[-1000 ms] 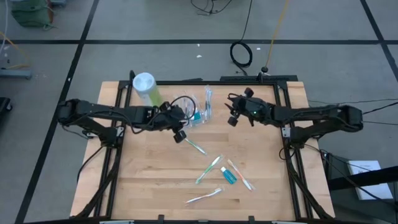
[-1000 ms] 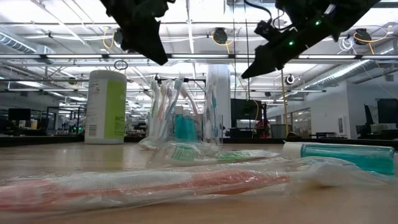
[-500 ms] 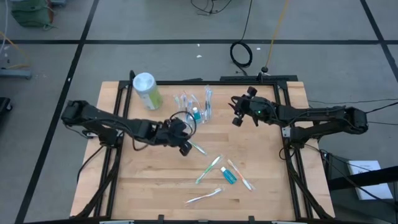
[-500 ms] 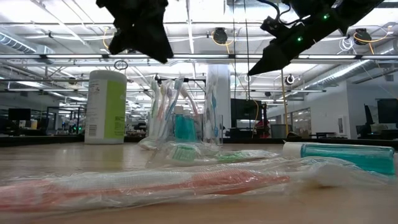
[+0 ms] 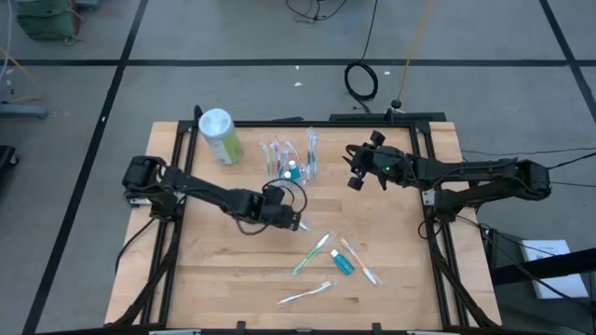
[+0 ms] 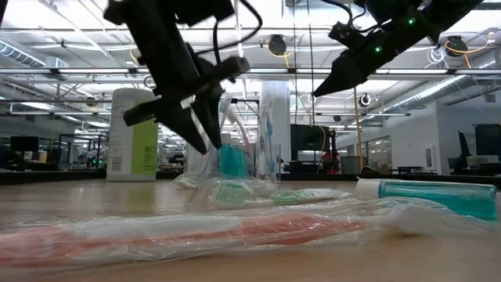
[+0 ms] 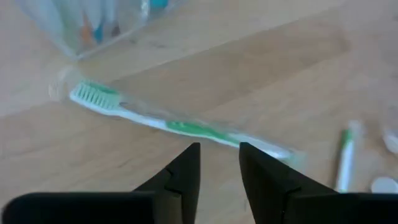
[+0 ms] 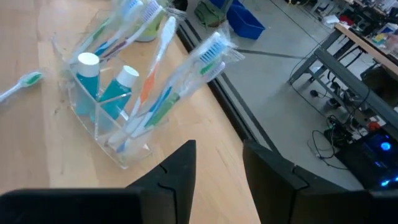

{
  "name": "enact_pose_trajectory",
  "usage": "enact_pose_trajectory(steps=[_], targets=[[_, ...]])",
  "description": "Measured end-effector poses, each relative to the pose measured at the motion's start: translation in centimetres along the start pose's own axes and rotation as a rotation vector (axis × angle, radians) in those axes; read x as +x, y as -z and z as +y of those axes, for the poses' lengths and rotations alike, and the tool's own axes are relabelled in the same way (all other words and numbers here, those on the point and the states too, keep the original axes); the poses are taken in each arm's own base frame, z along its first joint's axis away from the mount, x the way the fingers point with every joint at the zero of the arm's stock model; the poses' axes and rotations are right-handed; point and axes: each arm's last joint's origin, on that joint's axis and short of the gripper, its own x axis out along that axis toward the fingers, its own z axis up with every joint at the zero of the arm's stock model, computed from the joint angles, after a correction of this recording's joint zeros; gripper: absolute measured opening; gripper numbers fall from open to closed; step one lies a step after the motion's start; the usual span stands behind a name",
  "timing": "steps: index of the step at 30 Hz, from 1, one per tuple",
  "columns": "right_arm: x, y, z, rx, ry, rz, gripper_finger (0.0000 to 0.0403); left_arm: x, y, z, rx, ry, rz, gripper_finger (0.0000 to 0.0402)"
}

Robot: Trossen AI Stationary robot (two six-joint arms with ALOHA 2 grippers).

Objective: Pick & Place toothbrushing station
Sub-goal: Put the green toothbrush into the transparent organizer

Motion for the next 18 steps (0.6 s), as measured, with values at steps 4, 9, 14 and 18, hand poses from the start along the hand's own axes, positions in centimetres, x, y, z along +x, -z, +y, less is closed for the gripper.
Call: enact_pose_trajectory(steps=[4,9,14,18], targets=[[-0.2,0.1,0.6,-0.043,-0.026,0.011,0.0128,1.1,-0.7,0.6,-0.053,-0.03,0.081,0.0143],[-0.4,0.0,1.1,-0.076,-0.046,0.004,0.0128,2.4,-1.5,1.4,-0.135,-0.096,0.068,0.0175],[-0.5,0.0,1.2,-0.08,-0.052,0.002,0.0128,4.2,-2.2,2.5,-0.24,-0.175,0.064,0.0183],[-0.5,0.0,1.2,-0.082,-0.053,0.006,0.0128,5.7,-2.0,2.9,-0.324,-0.218,0.081,0.0184]])
